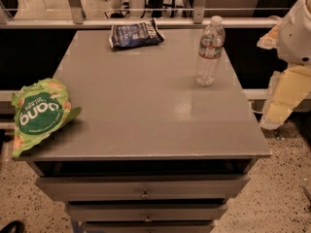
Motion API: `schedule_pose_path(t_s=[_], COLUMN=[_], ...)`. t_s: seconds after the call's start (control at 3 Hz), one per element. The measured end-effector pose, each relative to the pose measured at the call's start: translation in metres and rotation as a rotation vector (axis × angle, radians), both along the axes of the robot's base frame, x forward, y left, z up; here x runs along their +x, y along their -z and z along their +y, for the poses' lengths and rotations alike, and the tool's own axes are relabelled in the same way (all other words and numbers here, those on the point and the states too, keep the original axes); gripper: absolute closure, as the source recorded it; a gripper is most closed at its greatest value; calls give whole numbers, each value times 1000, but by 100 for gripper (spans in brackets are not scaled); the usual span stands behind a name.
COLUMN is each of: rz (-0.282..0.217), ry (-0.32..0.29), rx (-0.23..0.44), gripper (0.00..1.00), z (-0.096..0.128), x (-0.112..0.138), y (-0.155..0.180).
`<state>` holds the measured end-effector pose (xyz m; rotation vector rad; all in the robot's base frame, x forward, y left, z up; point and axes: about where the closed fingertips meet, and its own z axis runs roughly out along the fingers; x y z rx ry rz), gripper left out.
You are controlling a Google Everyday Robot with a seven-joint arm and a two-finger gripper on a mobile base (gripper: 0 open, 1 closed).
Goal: Move water bottle near green rice chip bag
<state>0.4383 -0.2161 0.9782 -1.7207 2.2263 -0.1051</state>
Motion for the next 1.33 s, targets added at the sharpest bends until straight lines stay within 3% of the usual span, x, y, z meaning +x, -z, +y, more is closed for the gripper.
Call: schedule_pose_path(t_s=[0.67,1.0,1.33], rz=[-17,-50,-119], ry=[5,47,109], rx=[24,72,165], gripper=[0,0,0], z=[-4,-18,-32], x=[7,29,68], y=[7,33,57])
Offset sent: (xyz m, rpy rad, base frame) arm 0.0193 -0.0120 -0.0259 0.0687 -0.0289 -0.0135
